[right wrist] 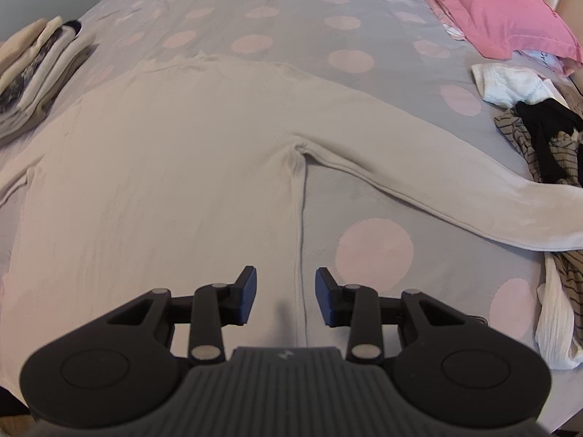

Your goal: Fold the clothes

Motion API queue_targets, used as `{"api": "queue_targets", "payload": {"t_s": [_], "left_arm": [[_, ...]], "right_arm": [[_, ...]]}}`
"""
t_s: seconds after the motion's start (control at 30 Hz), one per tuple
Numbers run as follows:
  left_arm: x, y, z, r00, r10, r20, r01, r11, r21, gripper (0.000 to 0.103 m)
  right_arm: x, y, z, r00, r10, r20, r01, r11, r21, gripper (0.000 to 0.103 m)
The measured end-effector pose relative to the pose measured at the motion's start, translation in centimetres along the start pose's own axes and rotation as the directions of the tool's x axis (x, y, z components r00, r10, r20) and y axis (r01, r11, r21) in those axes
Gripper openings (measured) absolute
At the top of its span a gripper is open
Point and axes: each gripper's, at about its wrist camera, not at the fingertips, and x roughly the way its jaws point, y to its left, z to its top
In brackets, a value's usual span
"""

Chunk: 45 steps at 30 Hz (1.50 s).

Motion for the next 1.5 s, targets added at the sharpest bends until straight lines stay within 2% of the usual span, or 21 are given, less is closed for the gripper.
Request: {"api": "queue_targets", "payload": {"t_s": [0.1,0.2,0.33,0.47,0.63,0.87,0.93,1.0,1.03,1.13,1.23,1.3,1.43,1.5], "left_arm": [[-0.7,-5.8,-1.0,0.994,-0.112,-0.009,0.112,0.990,0.088,0.001],[-1.2,-11.3,-3.0,0.973,-0.228,-0.036,0.230,0.958,0.171,0.001],[-1.1,-17.9,-6.8,0.930,-0.348,-0.115,0.367,0.894,0.258,0.001],[0.0,-23.1,-12.0,0.880,-0.412,-0.235,0.470,0.820,0.325,0.001],[1.0,-26.2,-19.6,0.823,-0.399,-0.404,0.546,0.752,0.369,0.001],[2.3,-25.7,-27.8,0.734,-0.332,-0.592,0.617,0.690,0.378,0.001],[2.4,-25.4,-29.5,0.718,-0.306,-0.625,0.627,0.673,0.392,0.001],[2.3,-25.3,-30.7,0.706,-0.278,-0.652,0.637,0.652,0.412,0.001],[2.3,-25.2,-31.2,0.700,-0.273,-0.660,0.642,0.645,0.414,0.001],[2.5,-24.6,-31.5,0.675,-0.290,-0.679,0.659,0.650,0.377,0.001],[2.4,-24.7,-31.1,0.666,-0.296,-0.684,0.668,0.645,0.372,0.001],[2.1,-24.5,-30.9,0.676,-0.293,-0.676,0.664,0.641,0.386,0.001],[1.6,-24.0,-30.0,0.688,-0.289,-0.665,0.656,0.639,0.401,0.003],[1.8,-23.8,-29.6,0.701,-0.265,-0.663,0.636,0.652,0.412,0.010]], "right_arm": [[-0.1,0.6,-0.1,1.000,0.003,-0.001,-0.003,0.999,-0.038,0.041],[-0.3,1.3,-0.2,1.000,0.005,-0.001,-0.005,0.997,-0.075,0.041],[-0.3,1.7,-0.3,1.000,0.017,-0.003,-0.017,0.995,-0.100,0.041],[0.0,2.0,-0.4,1.000,0.021,-0.013,-0.022,0.993,-0.116,0.041],[1.0,2.8,-1.1,0.997,0.045,-0.055,-0.052,0.989,-0.136,0.041],[2.1,4.1,-1.8,0.974,0.191,-0.120,-0.195,0.981,-0.022,0.041],[2.1,4.9,-1.9,0.966,0.227,-0.121,-0.228,0.974,0.004,0.043],[2.1,5.8,-2.1,0.957,0.265,-0.118,-0.263,0.964,0.032,0.054],[2.1,6.2,-2.2,0.951,0.286,-0.117,-0.282,0.958,0.046,0.055],[2.8,7.5,-2.7,0.921,0.369,-0.127,-0.355,0.927,0.120,0.054],[4.3,8.9,-3.1,0.882,0.452,-0.131,-0.416,0.879,0.231,0.053],[5.4,10.0,-3.2,0.864,0.484,-0.137,-0.436,0.856,0.277,0.050],[6.6,12.3,-3.2,0.862,0.484,-0.153,-0.431,0.857,0.281,0.048],[6.9,13.0,-2.8,0.863,0.481,-0.157,-0.428,0.859,0.280,0.042]]}}
